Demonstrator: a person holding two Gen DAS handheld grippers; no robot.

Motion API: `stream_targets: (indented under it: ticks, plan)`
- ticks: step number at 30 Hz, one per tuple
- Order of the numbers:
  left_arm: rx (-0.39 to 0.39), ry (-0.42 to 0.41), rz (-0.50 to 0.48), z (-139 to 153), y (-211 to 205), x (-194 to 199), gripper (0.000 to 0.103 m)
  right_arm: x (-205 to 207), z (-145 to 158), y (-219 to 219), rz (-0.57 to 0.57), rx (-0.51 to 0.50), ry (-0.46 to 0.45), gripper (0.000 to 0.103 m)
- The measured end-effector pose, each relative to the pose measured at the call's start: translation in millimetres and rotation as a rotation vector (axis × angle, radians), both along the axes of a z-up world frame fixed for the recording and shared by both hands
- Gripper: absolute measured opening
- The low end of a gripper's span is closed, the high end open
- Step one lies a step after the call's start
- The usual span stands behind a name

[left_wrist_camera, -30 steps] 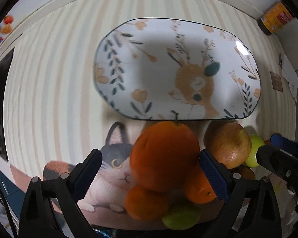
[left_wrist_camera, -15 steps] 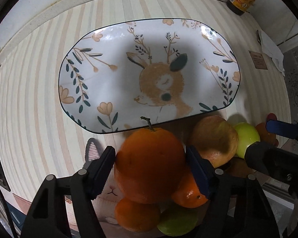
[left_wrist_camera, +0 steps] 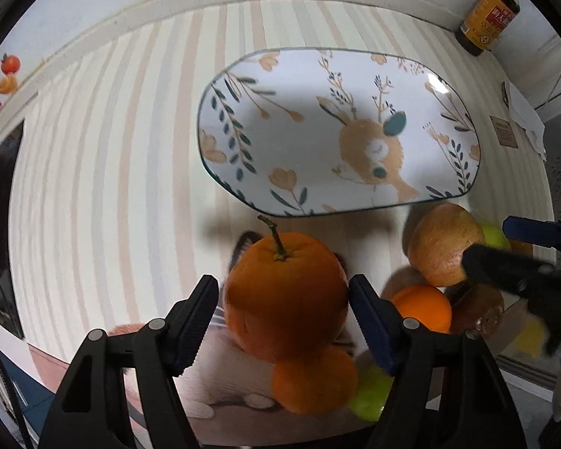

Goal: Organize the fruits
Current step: 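Grasp the large stemmed orange with the left gripper while the right grasps a red apple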

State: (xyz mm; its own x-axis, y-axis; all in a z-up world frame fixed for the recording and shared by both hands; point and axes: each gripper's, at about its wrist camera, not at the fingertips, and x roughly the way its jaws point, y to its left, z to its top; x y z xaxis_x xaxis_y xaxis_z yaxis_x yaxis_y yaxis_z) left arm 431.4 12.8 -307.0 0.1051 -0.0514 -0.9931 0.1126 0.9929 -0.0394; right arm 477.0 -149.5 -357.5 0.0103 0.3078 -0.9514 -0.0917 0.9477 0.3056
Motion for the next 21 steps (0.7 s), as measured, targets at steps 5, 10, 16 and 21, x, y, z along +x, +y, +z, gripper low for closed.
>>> stream_targets:
  ticks: [5, 10, 16, 21]
  plan:
    - [-0.021, 0.023, -0.008, -6.0, 3.4, 3.4, 0.073, 0.7, -9.8, 16.4, 0.088, -0.085, 0.017, 0.091]
    - [-0.042, 0.027, -0.012, -12.0, 3.4, 8.8, 0.075, 0.5, -20.3, 21.6, 0.134, -0.148, 0.009, 0.085]
    - [-0.098, 0.060, 0.013, -19.3, 7.5, 16.0, 0.075, 0.9, -21.7, 28.6, 0.185, -0.188, 0.017, 0.083]
    - [-0.131, 0.055, 0.078, -15.2, 20.4, 10.0, 0.074, -10.0, -27.8, 46.3, 0.269, -0.245, 0.005, 0.072]
